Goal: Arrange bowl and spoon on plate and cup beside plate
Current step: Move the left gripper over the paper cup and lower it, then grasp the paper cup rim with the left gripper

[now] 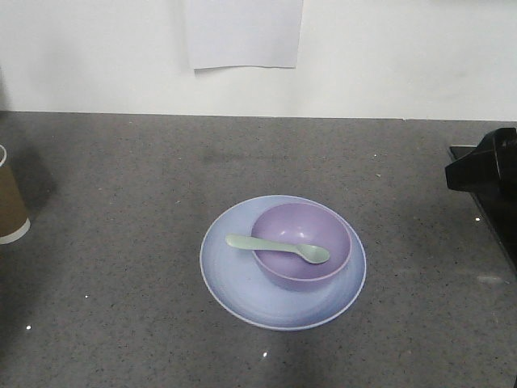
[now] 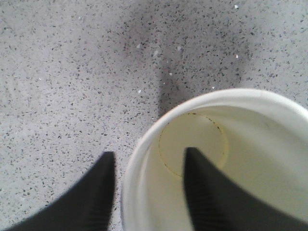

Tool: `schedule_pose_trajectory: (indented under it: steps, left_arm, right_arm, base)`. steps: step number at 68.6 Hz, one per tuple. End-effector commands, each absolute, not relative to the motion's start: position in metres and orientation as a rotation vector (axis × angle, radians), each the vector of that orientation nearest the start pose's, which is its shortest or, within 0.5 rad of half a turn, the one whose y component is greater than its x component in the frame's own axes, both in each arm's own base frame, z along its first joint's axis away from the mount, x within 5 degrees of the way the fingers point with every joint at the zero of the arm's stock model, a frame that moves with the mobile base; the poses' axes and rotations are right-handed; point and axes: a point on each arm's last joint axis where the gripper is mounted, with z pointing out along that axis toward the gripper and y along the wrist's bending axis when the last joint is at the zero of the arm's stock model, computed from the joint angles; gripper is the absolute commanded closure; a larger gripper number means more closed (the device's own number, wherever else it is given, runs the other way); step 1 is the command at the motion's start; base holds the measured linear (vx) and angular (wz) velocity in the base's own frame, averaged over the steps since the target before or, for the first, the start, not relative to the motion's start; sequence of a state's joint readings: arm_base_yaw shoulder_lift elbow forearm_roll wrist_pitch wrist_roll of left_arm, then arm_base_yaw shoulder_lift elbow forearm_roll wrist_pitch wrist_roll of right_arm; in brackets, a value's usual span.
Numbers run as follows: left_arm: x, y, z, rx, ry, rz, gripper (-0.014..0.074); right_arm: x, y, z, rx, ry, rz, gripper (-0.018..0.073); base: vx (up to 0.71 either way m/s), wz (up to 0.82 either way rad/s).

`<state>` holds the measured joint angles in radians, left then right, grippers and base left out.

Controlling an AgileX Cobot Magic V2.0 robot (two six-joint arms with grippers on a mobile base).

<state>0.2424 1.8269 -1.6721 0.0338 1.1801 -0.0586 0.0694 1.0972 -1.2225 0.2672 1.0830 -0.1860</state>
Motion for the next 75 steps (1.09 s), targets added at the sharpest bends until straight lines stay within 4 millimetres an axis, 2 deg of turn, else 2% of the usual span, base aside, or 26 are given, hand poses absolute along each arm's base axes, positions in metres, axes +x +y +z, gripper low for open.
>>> schedule_pose_trajectory:
  steps: [1,6,17,43,54,75]
  left_arm:
    - [0.372,0.096,0.331,-0.420,2.686,0.088,0.0481]
    - [0.372,0.096,0.331,-0.420,2.685,0.088,0.0605]
    - [0.369,0.091,0.336,-0.400,2.686,0.037,0.0604]
    - [0.343,0.055,0.380,-0.222,2.604,-0.262,0.0604]
    - [0.337,0.023,0.389,-0.094,2.612,-0.300,0.0604]
    - [0.332,-0.060,0.387,0.230,2.632,-0.383,0.0604]
  right_arm:
    - [0.200,0.034,0.413,-0.246,2.306,0.287,0.0054]
    - [0.200,0.034,0.413,-0.246,2.306,0.287,0.0054]
    - [0.200,0.034,0.413,-0.246,2.304,0.287,0.0054]
    - [0.201,0.034,0.414,-0.244,2.298,0.286,0.0054]
    - [0.201,0.034,0.414,-0.242,2.293,0.285,0.0054]
    - [0.201,0.034,0.414,-0.242,2.292,0.285,0.0054]
  base:
    - [0.00,0.00]
    - [0.00,0.00]
    - [0.00,0.00]
    - [0.00,0.00]
    - [0.00,0.00]
    - [0.00,0.00]
